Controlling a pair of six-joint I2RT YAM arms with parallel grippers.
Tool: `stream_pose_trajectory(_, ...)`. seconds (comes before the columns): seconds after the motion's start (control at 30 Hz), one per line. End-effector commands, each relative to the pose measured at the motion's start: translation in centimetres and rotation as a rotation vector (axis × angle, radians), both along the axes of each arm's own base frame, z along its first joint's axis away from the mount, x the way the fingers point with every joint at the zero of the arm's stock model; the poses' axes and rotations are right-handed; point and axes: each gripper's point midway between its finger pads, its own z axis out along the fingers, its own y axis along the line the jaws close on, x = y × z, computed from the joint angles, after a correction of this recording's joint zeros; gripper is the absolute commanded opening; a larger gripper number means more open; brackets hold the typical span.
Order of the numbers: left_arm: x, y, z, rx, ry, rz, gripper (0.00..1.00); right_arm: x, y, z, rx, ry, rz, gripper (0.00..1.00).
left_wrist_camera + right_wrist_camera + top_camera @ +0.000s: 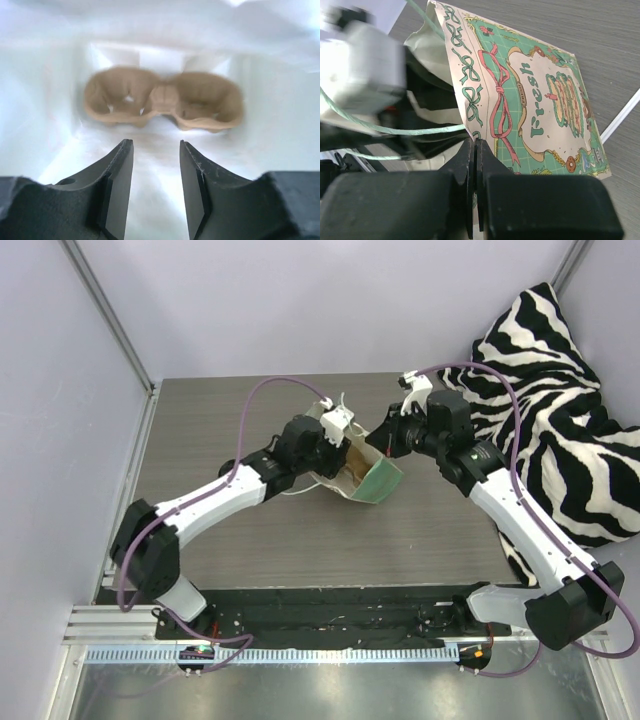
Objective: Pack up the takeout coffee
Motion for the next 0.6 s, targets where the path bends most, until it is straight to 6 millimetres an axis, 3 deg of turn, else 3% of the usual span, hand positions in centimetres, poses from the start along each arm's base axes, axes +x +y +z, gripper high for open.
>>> stream_pose_trajectory(0.0,-1.8,-0.8,6.7,-0.115,-0.108,-0.124,0.47,-0.3,0.3,1.6,0.048,-0.011,0.058,0.01)
stream_pose_trajectory(0.1,-3.1,-0.6,8.4,-0.132,-0.132,-0.180,0.48,-0.2,0.0,1.8,0.058,-0.012,0.079,0.01)
stream_pose_trajectory(0.2,-3.8,-0.5,8.8,-0.114,-0.135,-0.221,0.49,-0.5,0.1,2.1,0.072,-0.011,0.119,0.01)
stream_pose_trajectory(0.43,-3.0,-0.6,5.2,0.028,-0.029,-0.223,0.52,-0.9,0.5,2.0,0.087,0.001,0.162,0.01)
stream_pose_trajectory(0.57,-2.1,-1.6,2.8,0.079,0.001,-0.195,0.51,-0.8,0.7,1.6,0.094,0.016,0.164,0.01)
